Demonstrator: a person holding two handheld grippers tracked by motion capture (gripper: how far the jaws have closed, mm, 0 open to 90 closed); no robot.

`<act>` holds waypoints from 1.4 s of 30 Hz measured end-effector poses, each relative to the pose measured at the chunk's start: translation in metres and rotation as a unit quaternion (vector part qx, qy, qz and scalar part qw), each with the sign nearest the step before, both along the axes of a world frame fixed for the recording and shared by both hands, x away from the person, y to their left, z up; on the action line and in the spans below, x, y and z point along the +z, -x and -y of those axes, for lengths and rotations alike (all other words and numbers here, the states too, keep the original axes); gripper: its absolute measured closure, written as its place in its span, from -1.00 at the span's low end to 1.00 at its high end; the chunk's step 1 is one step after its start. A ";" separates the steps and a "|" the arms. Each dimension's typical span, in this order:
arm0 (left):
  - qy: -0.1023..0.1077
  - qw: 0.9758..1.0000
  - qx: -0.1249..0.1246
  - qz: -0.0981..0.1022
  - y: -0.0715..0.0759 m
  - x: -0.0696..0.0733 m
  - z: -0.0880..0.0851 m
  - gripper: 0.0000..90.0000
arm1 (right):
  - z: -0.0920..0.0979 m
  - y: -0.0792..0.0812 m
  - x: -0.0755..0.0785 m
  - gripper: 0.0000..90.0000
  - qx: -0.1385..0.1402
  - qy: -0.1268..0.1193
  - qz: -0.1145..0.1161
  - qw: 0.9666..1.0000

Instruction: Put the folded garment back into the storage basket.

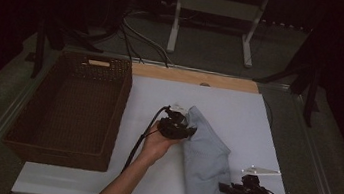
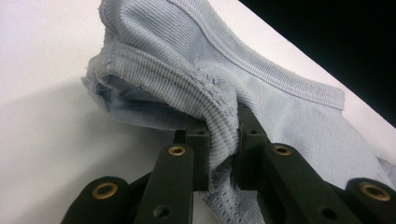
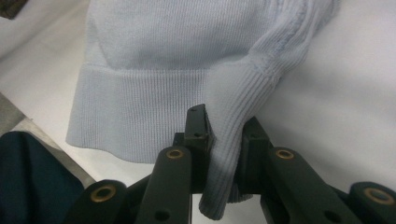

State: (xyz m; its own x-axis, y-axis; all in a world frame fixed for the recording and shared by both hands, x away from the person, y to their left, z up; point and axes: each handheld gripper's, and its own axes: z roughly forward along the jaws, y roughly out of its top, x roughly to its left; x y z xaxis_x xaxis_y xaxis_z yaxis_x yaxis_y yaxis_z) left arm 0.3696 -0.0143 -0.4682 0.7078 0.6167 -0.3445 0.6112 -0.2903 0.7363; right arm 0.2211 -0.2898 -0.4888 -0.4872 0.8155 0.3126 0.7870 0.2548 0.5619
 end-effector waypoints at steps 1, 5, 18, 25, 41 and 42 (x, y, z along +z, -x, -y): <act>0.000 1.000 -0.001 0.001 0.000 0.001 0.000 0.81 | 0.000 0.000 0.000 0.74 0.002 -0.001 0.001 1.000; 0.000 1.000 -0.001 0.004 0.000 0.003 0.000 0.81 | -0.004 0.001 0.002 0.74 0.009 -0.004 0.003 1.000; 0.004 1.000 0.000 0.006 0.000 0.009 -0.003 0.81 | -0.013 0.001 0.007 0.74 0.023 -0.018 0.007 1.000; 0.002 1.000 0.001 0.009 0.000 0.014 -0.007 0.81 | -0.019 -0.001 0.011 0.74 0.030 -0.022 0.010 0.999; -0.002 1.000 0.004 0.019 -0.001 0.026 -0.013 0.81 | -0.034 -0.006 0.023 0.74 0.048 -0.027 0.021 0.998; -0.002 1.000 0.005 0.019 -0.001 0.027 -0.014 0.81 | -0.035 -0.007 0.023 0.74 0.050 -0.028 0.022 0.998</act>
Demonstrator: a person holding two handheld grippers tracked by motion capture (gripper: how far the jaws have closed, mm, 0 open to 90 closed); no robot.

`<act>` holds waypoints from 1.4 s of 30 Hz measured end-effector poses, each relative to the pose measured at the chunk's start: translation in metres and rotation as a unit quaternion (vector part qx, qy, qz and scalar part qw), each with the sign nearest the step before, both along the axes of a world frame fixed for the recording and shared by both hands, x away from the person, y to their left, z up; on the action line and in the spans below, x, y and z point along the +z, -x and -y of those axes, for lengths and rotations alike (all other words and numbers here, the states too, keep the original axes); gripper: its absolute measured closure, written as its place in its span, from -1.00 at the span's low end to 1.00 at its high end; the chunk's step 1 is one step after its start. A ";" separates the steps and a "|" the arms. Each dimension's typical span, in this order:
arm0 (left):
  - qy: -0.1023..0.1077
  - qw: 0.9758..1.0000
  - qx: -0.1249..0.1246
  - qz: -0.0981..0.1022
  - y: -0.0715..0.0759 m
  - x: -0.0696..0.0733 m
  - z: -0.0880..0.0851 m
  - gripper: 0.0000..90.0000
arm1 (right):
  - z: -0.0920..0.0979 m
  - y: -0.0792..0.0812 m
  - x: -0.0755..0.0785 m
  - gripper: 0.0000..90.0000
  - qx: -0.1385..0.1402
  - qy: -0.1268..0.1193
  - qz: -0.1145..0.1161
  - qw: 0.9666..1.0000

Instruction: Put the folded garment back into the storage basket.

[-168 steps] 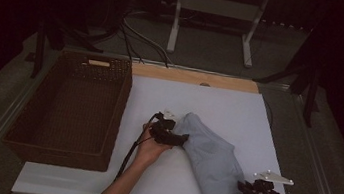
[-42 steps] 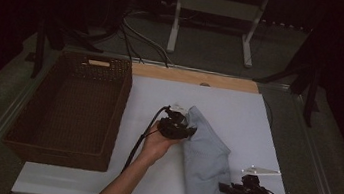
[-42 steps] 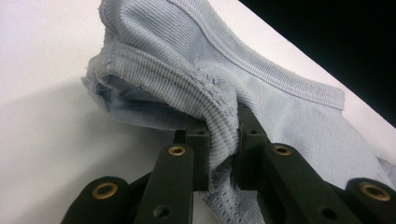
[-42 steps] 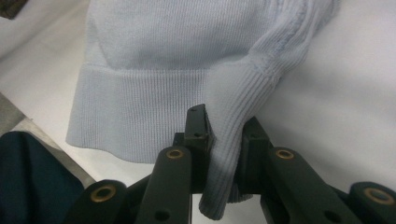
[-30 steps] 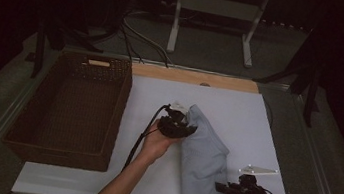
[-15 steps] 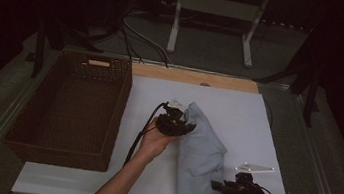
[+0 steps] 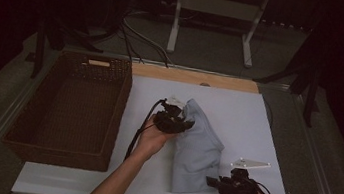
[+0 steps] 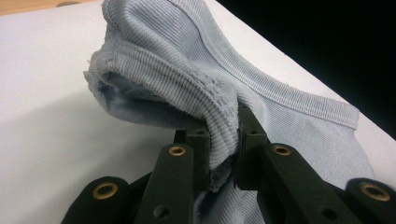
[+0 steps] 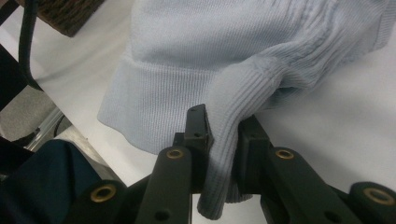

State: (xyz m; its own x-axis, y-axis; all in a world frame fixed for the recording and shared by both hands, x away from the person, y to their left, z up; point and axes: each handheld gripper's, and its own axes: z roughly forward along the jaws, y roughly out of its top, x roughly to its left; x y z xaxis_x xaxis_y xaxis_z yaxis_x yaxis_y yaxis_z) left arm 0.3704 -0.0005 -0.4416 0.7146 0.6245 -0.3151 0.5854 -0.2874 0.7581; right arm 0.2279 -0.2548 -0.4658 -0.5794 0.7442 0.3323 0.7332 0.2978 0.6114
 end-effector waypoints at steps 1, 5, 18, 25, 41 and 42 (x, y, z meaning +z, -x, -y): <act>-0.001 1.000 0.000 0.001 0.000 0.000 -0.001 0.81 | -0.001 0.000 0.001 0.74 0.000 0.000 0.000 1.000; 0.000 1.000 0.003 0.001 -0.001 0.003 -0.003 0.81 | -0.005 -0.002 0.004 0.74 0.004 -0.001 0.003 1.000; 0.002 1.000 0.009 0.003 -0.002 0.010 -0.009 0.81 | -0.016 -0.006 0.011 0.74 0.014 -0.003 0.009 1.000; 0.000 1.000 0.010 0.005 -0.002 0.015 -0.011 0.81 | -0.021 -0.008 0.015 0.74 0.020 -0.006 0.014 1.000; 0.008 1.000 0.020 0.000 -0.005 0.021 -0.020 0.81 | -0.034 -0.013 0.025 0.74 0.032 -0.014 0.020 0.999; 0.009 1.000 0.021 0.000 -0.006 0.022 -0.020 0.81 | -0.035 -0.014 0.026 0.74 0.033 -0.014 0.021 0.999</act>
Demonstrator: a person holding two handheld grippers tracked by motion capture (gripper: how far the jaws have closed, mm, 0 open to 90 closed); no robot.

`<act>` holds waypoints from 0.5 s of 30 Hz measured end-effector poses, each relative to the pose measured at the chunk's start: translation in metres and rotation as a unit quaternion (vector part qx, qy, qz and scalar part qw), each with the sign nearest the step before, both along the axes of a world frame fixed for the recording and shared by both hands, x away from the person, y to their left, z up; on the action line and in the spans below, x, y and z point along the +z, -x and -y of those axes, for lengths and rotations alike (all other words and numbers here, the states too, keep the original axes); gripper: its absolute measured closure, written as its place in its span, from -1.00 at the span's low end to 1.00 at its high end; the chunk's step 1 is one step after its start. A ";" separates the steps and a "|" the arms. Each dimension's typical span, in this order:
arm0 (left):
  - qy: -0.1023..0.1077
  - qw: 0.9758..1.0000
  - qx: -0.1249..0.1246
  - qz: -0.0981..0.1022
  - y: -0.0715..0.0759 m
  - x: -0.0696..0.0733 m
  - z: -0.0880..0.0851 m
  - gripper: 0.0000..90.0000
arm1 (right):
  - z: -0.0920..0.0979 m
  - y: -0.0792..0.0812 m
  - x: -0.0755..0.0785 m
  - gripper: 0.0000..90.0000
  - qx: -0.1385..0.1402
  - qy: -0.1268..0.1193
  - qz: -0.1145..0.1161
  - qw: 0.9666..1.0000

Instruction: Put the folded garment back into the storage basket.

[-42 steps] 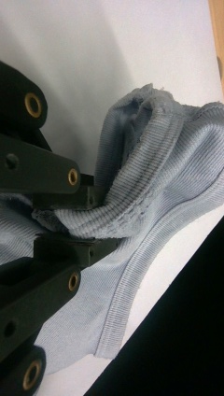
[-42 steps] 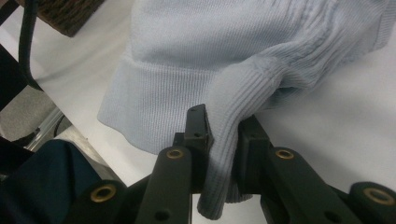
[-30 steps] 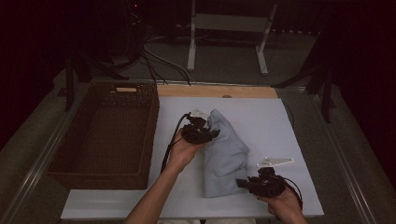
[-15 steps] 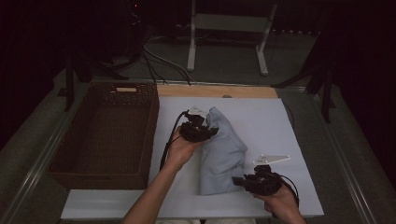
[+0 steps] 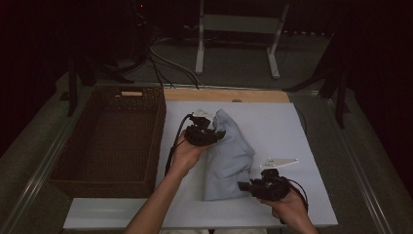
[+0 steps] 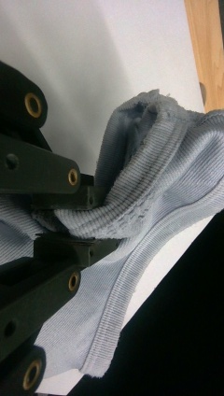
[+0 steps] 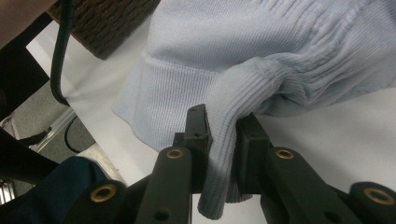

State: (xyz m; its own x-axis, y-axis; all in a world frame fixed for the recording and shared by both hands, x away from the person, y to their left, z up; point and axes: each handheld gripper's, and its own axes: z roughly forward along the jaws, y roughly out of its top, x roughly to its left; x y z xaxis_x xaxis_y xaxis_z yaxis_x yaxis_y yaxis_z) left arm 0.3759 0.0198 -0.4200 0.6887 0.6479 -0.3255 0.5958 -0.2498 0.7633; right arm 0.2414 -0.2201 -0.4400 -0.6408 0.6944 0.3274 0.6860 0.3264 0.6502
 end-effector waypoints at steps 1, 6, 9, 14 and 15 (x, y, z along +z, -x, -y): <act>-0.001 1.000 0.000 0.000 0.000 0.000 -0.001 0.81 | -0.001 0.000 0.001 0.74 0.000 -0.002 0.000 1.000; 0.001 1.000 0.006 0.000 -0.002 0.002 -0.005 0.81 | -0.005 -0.002 0.003 0.74 0.004 -0.003 0.002 1.000; 0.002 1.000 0.007 -0.001 -0.002 0.003 -0.007 0.81 | -0.007 -0.003 0.004 0.74 0.006 -0.005 0.003 1.000; 0.004 1.000 0.011 -0.002 -0.003 0.006 -0.009 0.81 | -0.011 -0.005 0.006 0.74 0.009 -0.006 0.005 1.000; 0.004 1.000 0.012 -0.002 -0.004 0.006 -0.010 0.81 | -0.012 -0.005 0.007 0.74 0.009 -0.006 0.005 1.000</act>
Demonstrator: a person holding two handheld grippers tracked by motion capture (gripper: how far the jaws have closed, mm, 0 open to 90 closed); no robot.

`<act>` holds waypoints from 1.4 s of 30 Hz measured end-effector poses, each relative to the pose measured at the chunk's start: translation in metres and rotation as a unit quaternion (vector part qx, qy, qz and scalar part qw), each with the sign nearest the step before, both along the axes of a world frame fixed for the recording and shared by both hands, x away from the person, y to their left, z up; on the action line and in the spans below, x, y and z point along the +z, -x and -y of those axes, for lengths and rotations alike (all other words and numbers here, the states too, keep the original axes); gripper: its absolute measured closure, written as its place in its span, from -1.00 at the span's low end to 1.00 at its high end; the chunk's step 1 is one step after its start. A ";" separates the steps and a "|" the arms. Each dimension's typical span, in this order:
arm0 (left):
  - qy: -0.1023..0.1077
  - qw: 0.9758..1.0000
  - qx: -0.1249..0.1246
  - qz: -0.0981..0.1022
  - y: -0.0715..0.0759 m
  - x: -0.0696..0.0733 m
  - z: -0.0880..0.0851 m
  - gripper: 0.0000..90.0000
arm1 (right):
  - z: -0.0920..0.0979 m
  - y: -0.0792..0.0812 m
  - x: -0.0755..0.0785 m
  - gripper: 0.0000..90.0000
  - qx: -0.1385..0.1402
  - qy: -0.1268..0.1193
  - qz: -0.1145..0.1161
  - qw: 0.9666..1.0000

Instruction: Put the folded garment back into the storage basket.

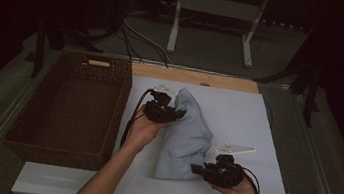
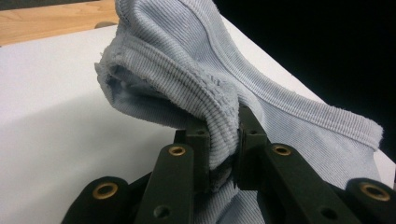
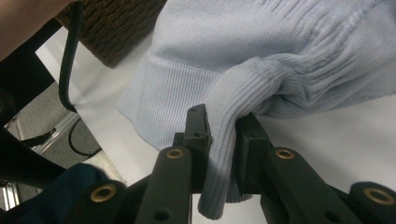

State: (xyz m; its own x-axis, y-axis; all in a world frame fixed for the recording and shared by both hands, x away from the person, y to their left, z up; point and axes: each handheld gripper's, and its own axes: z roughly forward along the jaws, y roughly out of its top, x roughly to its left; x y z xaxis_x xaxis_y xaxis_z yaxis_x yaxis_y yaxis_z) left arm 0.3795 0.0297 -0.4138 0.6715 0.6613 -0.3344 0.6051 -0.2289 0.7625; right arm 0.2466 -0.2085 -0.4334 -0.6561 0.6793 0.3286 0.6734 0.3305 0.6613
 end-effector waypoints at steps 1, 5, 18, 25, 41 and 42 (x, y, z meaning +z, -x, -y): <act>0.001 1.000 0.000 0.000 0.000 0.001 -0.001 0.81 | -0.001 0.000 0.001 0.74 0.001 0.000 0.001 1.000; 0.002 1.000 0.001 0.000 -0.001 0.003 -0.003 0.81 | -0.004 -0.002 0.003 0.74 0.004 -0.002 0.002 1.000; -0.005 1.000 0.009 0.000 -0.002 0.009 -0.010 0.81 | -0.013 -0.005 0.007 0.74 0.008 -0.006 0.000 1.000; -0.006 1.000 0.014 0.001 -0.004 0.012 -0.014 0.81 | -0.018 -0.009 0.010 0.74 0.012 -0.004 0.000 1.000; 0.000 1.000 0.025 -0.001 -0.007 0.021 -0.026 0.81 | -0.028 -0.015 0.020 0.74 0.020 -0.012 0.003 1.000; 0.000 1.000 0.025 -0.001 -0.007 0.021 -0.027 0.81 | -0.029 -0.016 0.021 0.74 0.020 -0.012 0.003 1.000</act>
